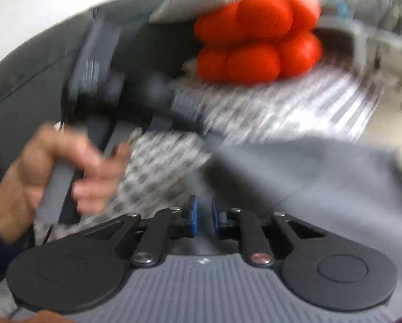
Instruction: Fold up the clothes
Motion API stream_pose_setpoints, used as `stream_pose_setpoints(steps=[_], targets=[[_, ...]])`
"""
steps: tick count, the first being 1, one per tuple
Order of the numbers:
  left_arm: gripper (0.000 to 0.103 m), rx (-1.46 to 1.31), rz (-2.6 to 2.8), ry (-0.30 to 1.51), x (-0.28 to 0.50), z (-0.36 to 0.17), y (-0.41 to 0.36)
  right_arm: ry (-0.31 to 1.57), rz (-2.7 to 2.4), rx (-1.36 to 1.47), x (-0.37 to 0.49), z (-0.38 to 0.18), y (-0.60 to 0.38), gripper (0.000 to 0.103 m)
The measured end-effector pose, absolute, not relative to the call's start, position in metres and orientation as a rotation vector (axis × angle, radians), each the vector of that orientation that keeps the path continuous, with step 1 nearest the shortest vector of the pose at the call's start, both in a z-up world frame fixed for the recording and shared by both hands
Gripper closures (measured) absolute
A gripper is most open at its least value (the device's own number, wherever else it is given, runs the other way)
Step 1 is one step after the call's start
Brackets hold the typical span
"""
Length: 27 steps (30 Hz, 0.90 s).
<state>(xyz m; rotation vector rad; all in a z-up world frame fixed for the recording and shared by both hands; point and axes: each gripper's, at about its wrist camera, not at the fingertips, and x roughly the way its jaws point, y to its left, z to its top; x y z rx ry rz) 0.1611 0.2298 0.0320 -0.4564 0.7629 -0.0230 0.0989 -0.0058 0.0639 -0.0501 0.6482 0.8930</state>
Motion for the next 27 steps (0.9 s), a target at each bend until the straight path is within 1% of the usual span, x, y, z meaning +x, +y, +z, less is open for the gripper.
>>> stream_pose_setpoints(steps=[1, 2, 3, 5, 13, 14, 15, 16, 17, 20, 21, 22, 24, 27], targets=[[0.098, -0.482, -0.029, 0.757, 0.160, 0.029, 0.233, 0.605, 0.851, -0.040, 0.108, 0.071, -0.016, 0.061], [0.097, -0.511, -0.033, 0.754, 0.159, 0.027, 0.239, 0.564, 0.796, -0.042, 0.118, 0.077, -0.025, 0.044], [0.096, -0.520, -0.037, 0.752, 0.160, 0.027, 0.240, 0.537, 0.714, -0.082, 0.130, 0.081, -0.029, 0.044], [0.096, -0.537, -0.044, 0.749, 0.162, 0.027, 0.240, 0.557, 0.599, -0.186, 0.157, 0.078, -0.029, 0.044], [0.096, -0.494, -0.046, 0.730, 0.161, 0.030, 0.230, 0.558, 0.572, -0.428, 0.209, 0.038, 0.013, 0.044], [0.096, -0.491, -0.048, 0.730, 0.160, 0.031, 0.230, 0.557, 0.564, -0.449, 0.213, 0.028, 0.020, 0.045], [0.096, -0.489, -0.050, 0.730, 0.159, 0.032, 0.230, 0.548, 0.572, -0.445, 0.211, 0.023, 0.024, 0.070], [0.095, -0.486, -0.052, 0.729, 0.158, 0.033, 0.230, 0.532, 0.588, -0.433, 0.207, 0.022, 0.024, 0.091], [0.095, -0.494, -0.059, 0.721, 0.155, 0.036, 0.231, 0.516, 0.575, -0.434, 0.205, 0.025, 0.029, 0.101], [0.093, -0.534, -0.064, 0.681, 0.144, 0.045, 0.236, 0.451, 0.493, -0.424, 0.200, 0.038, 0.037, 0.103], [0.087, -0.547, -0.058, 0.666, 0.141, 0.047, 0.237, 0.429, 0.441, -0.389, 0.200, 0.044, 0.034, 0.103], [0.084, -0.548, -0.051, 0.652, 0.139, 0.048, 0.237, 0.418, 0.399, -0.353, 0.202, 0.049, 0.032, 0.103], [0.069, -0.535, -0.025, 0.636, 0.136, 0.049, 0.236, 0.466, 0.394, -0.339, 0.209, 0.046, 0.030, 0.103], [0.064, -0.551, -0.017, 0.654, 0.137, 0.041, 0.244, 0.527, 0.438, -0.429, 0.205, 0.035, 0.033, 0.103]])
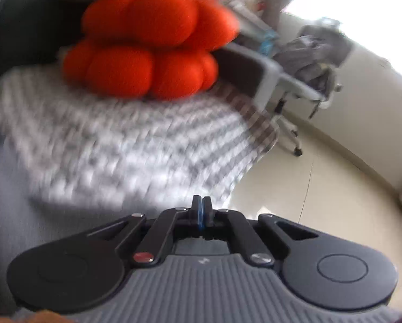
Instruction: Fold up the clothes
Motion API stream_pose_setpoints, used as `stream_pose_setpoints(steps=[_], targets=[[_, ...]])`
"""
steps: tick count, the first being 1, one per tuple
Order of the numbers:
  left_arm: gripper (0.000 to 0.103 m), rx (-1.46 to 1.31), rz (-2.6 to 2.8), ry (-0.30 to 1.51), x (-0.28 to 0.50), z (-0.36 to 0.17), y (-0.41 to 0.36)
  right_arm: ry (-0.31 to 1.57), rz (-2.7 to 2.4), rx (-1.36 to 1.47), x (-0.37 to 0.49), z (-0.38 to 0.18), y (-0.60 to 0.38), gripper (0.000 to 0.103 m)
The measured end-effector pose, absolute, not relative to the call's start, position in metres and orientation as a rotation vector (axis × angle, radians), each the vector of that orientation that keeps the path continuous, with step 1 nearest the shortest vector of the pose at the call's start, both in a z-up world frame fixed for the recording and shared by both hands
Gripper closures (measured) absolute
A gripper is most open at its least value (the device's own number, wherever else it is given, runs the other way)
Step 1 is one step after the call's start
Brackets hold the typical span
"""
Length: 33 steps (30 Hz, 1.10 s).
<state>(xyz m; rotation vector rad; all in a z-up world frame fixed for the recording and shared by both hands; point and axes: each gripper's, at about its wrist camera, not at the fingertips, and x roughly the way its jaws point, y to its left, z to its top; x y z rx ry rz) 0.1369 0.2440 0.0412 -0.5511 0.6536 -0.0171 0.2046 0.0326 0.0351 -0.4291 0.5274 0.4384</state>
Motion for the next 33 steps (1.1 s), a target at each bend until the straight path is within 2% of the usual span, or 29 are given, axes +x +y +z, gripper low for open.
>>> stream_pose_setpoints(steps=[1, 2, 3, 4, 8, 14, 16, 17, 18, 22, 23, 24, 25, 32, 33], targets=[[0.064, -0.571, -0.030, 0.666, 0.136, 0.037, 0.247, 0.532, 0.446, -0.382, 0.204, 0.040, 0.025, 0.101], [0.063, -0.591, -0.043, 0.678, 0.136, 0.033, 0.250, 0.536, 0.454, -0.334, 0.204, 0.045, 0.017, 0.089], [0.061, -0.605, -0.055, 0.687, 0.135, 0.029, 0.251, 0.540, 0.462, -0.286, 0.204, 0.049, 0.010, 0.081], [0.060, -0.611, -0.050, 0.688, 0.134, 0.027, 0.253, 0.549, 0.469, -0.238, 0.203, 0.054, 0.002, 0.078], [0.058, -0.651, -0.055, 0.666, 0.126, 0.022, 0.260, 0.537, 0.536, -0.210, 0.176, 0.076, -0.010, 0.075], [0.058, -0.661, -0.030, 0.606, 0.112, 0.029, 0.265, 0.417, 0.864, -0.462, 0.079, 0.072, 0.033, 0.075], [0.058, -0.678, -0.034, 0.609, 0.108, 0.030, 0.267, 0.371, 0.915, -0.580, 0.053, 0.064, 0.057, 0.070], [0.058, -0.688, -0.037, 0.614, 0.107, 0.030, 0.268, 0.359, 0.927, -0.622, 0.045, 0.060, 0.069, 0.063], [0.058, -0.688, -0.041, 0.612, 0.105, 0.029, 0.269, 0.359, 0.928, -0.654, 0.041, 0.056, 0.079, 0.061], [0.058, -0.661, -0.038, 0.602, 0.100, 0.022, 0.272, 0.433, 0.849, -0.773, 0.044, 0.035, 0.109, 0.061], [0.058, -0.653, -0.037, 0.600, 0.099, 0.020, 0.273, 0.453, 0.825, -0.770, 0.047, 0.033, 0.111, 0.067], [0.058, -0.661, -0.044, 0.600, 0.100, 0.017, 0.275, 0.459, 0.818, -0.688, 0.049, 0.038, 0.103, 0.091], [0.058, -0.673, -0.058, 0.596, 0.100, 0.015, 0.277, 0.464, 0.809, -0.607, 0.052, 0.043, 0.094, 0.101], [0.058, -0.692, -0.130, 0.599, 0.104, 0.013, 0.274, 0.552, 0.779, 0.088, 0.071, 0.070, 0.018, 0.100], [0.058, -0.690, -0.141, 0.599, 0.104, 0.013, 0.272, 0.568, 0.781, 0.122, 0.072, 0.069, 0.014, 0.100]])
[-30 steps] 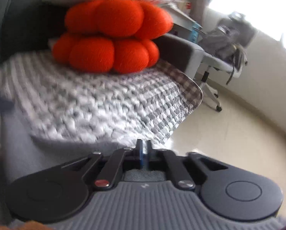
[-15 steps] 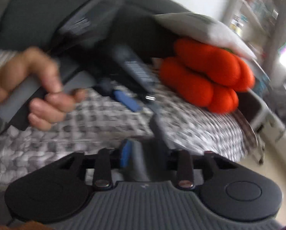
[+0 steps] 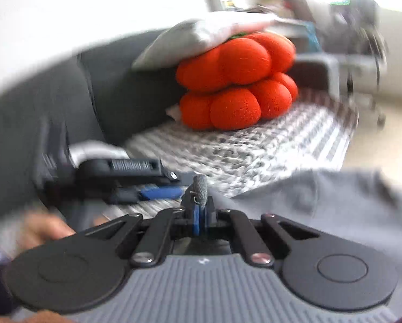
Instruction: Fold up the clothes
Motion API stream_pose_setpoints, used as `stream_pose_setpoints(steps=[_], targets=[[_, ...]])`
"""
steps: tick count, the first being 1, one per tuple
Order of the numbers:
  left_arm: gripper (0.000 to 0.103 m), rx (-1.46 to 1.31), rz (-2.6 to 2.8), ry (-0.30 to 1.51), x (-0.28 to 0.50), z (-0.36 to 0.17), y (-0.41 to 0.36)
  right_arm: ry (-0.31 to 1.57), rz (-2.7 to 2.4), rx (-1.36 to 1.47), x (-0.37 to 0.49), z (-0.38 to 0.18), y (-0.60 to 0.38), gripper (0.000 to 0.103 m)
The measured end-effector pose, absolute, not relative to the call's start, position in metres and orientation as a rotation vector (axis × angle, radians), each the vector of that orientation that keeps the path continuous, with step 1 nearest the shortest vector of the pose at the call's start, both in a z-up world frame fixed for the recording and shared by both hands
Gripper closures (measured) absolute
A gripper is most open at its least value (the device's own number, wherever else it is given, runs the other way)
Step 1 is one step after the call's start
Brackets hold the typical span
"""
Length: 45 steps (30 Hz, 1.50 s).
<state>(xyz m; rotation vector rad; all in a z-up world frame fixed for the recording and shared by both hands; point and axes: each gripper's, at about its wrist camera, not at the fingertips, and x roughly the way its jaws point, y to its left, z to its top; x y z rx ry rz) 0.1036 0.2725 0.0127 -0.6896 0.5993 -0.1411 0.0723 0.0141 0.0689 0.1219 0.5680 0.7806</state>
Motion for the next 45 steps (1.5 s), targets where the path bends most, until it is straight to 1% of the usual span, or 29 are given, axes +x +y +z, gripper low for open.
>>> stream_pose_setpoints(steps=[2, 4, 5, 6, 7, 8, 9, 10, 11, 12, 13, 15, 16, 17, 19, 20, 21, 23, 28, 29, 30, 32, 35, 36, 40, 45], targets=[[0.058, -0.677, -0.158, 0.616, 0.106, 0.012, 0.269, 0.595, 0.781, 0.175, 0.074, 0.067, 0.009, 0.100], [0.058, -0.664, -0.174, 0.633, 0.108, 0.011, 0.266, 0.604, 0.780, 0.149, 0.071, 0.066, 0.014, 0.098], [0.060, -0.656, -0.169, 0.641, 0.109, 0.009, 0.265, 0.623, 0.806, 0.144, 0.071, 0.063, 0.020, 0.093], [0.060, -0.650, -0.163, 0.652, 0.109, 0.008, 0.264, 0.642, 0.832, 0.126, 0.069, 0.060, 0.032, 0.090], [0.062, -0.645, -0.160, 0.663, 0.110, 0.006, 0.264, 0.651, 0.839, 0.084, 0.065, 0.056, 0.040, 0.090], [0.069, -0.640, -0.158, 0.675, 0.111, 0.004, 0.264, 0.652, 0.839, 0.022, 0.061, 0.052, 0.050, 0.090], [0.073, -0.631, -0.159, 0.686, 0.112, 0.003, 0.264, 0.646, 0.837, -0.037, 0.056, 0.048, 0.058, 0.090], [0.074, -0.617, -0.160, 0.694, 0.112, 0.002, 0.263, 0.639, 0.835, -0.096, 0.052, 0.044, 0.066, 0.090], [0.079, -0.600, -0.159, 0.694, 0.112, 0.003, 0.262, 0.633, 0.832, -0.144, 0.048, 0.040, 0.072, 0.090], [0.086, -0.582, -0.158, 0.693, 0.111, 0.003, 0.260, 0.630, 0.831, -0.156, 0.045, 0.038, 0.073, 0.089], [0.091, -0.570, -0.142, 0.684, 0.110, 0.005, 0.259, 0.637, 0.837, -0.146, 0.044, 0.037, 0.070, 0.089], [0.095, -0.558, -0.104, 0.659, 0.106, 0.008, 0.260, 0.651, 0.851, -0.126, 0.043, 0.036, 0.065, 0.087], [0.096, -0.557, -0.082, 0.642, 0.104, 0.011, 0.261, 0.658, 0.857, -0.116, 0.042, 0.035, 0.063, 0.087], [0.103, -0.554, -0.063, 0.607, 0.100, 0.016, 0.263, 0.664, 0.864, -0.105, 0.042, 0.035, 0.060, 0.087], [0.103, -0.542, -0.031, 0.541, 0.093, 0.024, 0.267, 0.670, 0.872, -0.056, 0.042, 0.038, 0.053, 0.084], [0.103, -0.554, -0.033, 0.551, 0.095, 0.022, 0.271, 0.671, 0.872, -0.024, 0.042, 0.042, 0.049, 0.080], [0.103, -0.566, -0.036, 0.563, 0.096, 0.020, 0.274, 0.672, 0.865, 0.005, 0.043, 0.046, 0.045, 0.073], [0.103, -0.597, -0.044, 0.594, 0.101, 0.015, 0.280, 0.668, 0.843, 0.058, 0.044, 0.056, 0.031, 0.065], [0.101, -0.569, -0.082, 0.606, 0.101, 0.019, 0.270, 0.653, 0.646, 0.077, 0.051, 0.075, -0.037, 0.062], [0.097, -0.556, -0.086, 0.604, 0.100, 0.021, 0.266, 0.653, 0.596, 0.078, 0.054, 0.076, -0.057, 0.059], [0.095, -0.548, -0.094, 0.606, 0.099, 0.023, 0.261, 0.656, 0.545, 0.072, 0.056, 0.076, -0.076, 0.053], [0.094, -0.533, -0.116, 0.612, 0.098, 0.026, 0.251, 0.683, 0.447, 0.030, 0.064, 0.067, -0.113, 0.046], [0.090, -0.454, -0.151, 0.619, 0.096, 0.026, 0.229, 0.818, 0.324, 0.011, 0.075, 0.042, -0.169, 0.046], [0.089, -0.417, -0.160, 0.621, 0.095, 0.026, 0.221, 0.828, 0.298, -0.004, 0.073, 0.036, -0.187, 0.047], [0.088, -0.339, -0.177, 0.680, 0.098, 0.010, 0.199, 0.805, 0.222, -0.044, 0.054, 0.036, -0.248, 0.048], [0.088, -0.277, -0.152, 0.656, 0.096, 0.003, 0.189, 0.813, 0.120, 0.027, 0.025, 0.034, -0.316, 0.047]])
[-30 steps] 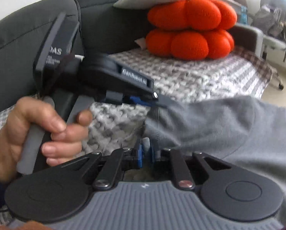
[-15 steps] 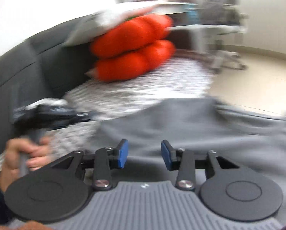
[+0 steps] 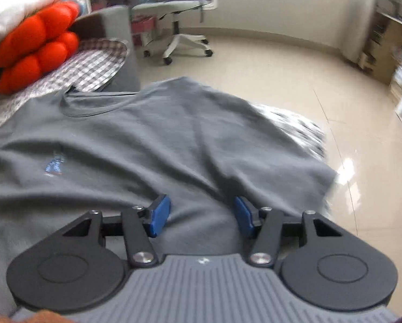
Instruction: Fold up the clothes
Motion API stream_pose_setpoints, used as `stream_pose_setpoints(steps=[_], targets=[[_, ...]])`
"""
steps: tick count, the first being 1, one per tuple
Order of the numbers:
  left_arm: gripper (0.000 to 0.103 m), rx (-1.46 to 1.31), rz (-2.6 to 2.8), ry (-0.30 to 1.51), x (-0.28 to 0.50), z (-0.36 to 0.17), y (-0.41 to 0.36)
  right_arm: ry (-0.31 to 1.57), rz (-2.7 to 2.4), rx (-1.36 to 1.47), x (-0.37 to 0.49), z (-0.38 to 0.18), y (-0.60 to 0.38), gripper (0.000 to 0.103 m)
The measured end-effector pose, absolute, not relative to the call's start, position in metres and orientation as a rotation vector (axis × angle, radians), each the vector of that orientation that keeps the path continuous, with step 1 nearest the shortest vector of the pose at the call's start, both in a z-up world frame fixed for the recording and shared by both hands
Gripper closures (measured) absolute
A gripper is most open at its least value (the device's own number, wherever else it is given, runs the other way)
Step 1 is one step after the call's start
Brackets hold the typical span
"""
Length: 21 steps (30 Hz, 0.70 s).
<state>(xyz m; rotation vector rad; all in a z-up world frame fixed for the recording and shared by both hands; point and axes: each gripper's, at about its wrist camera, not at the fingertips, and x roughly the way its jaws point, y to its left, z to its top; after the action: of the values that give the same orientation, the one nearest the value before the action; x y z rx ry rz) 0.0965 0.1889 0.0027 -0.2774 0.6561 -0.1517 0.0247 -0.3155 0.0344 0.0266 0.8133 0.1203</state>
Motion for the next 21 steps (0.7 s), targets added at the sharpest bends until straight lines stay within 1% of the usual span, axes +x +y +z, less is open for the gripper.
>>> stream_pose_setpoints(steps=[1, 2, 3, 7, 9, 11, 14, 16, 17, 18, 20, 21], targets=[[0.088, -0.273, -0.149, 0.653, 0.097, 0.002, 0.188, 0.799, 0.115, 0.045, 0.016, 0.035, -0.326, 0.047], [0.088, -0.268, -0.147, 0.648, 0.097, 0.000, 0.187, 0.782, 0.086, 0.049, 0.006, 0.035, -0.334, 0.042], [0.088, -0.263, -0.146, 0.644, 0.097, -0.001, 0.187, 0.769, 0.058, 0.056, -0.003, 0.034, -0.341, 0.041], [0.087, -0.236, -0.137, 0.630, 0.096, -0.002, 0.181, 0.779, 0.026, 0.186, -0.032, 0.022, -0.374, 0.039], [0.087, -0.227, -0.133, 0.626, 0.095, -0.002, 0.180, 0.752, 0.029, 0.226, -0.044, 0.023, -0.386, 0.039], [0.087, -0.230, -0.134, 0.624, 0.096, -0.002, 0.180, 0.704, 0.049, 0.330, -0.048, 0.028, -0.400, 0.039], [0.087, -0.245, -0.129, 0.616, 0.095, -0.003, 0.183, 0.643, 0.062, 0.609, -0.041, 0.025, -0.424, 0.039], [0.088, -0.240, -0.122, 0.612, 0.094, -0.004, 0.182, 0.653, 0.020, 0.707, -0.030, 0.018, -0.430, 0.039], [0.088, -0.234, -0.121, 0.610, 0.094, -0.004, 0.181, 0.671, 0.015, 0.689, -0.024, 0.016, -0.426, 0.053], [0.088, -0.229, -0.119, 0.607, 0.094, -0.004, 0.181, 0.681, 0.011, 0.626, -0.021, 0.017, -0.417, 0.081], [0.088, -0.238, -0.122, 0.609, 0.094, -0.004, 0.183, 0.697, 0.006, 0.503, -0.017, 0.020, -0.401, 0.091], [0.088, -0.246, -0.125, 0.610, 0.094, -0.004, 0.184, 0.695, 0.012, 0.448, -0.018, 0.025, -0.394, 0.100]])
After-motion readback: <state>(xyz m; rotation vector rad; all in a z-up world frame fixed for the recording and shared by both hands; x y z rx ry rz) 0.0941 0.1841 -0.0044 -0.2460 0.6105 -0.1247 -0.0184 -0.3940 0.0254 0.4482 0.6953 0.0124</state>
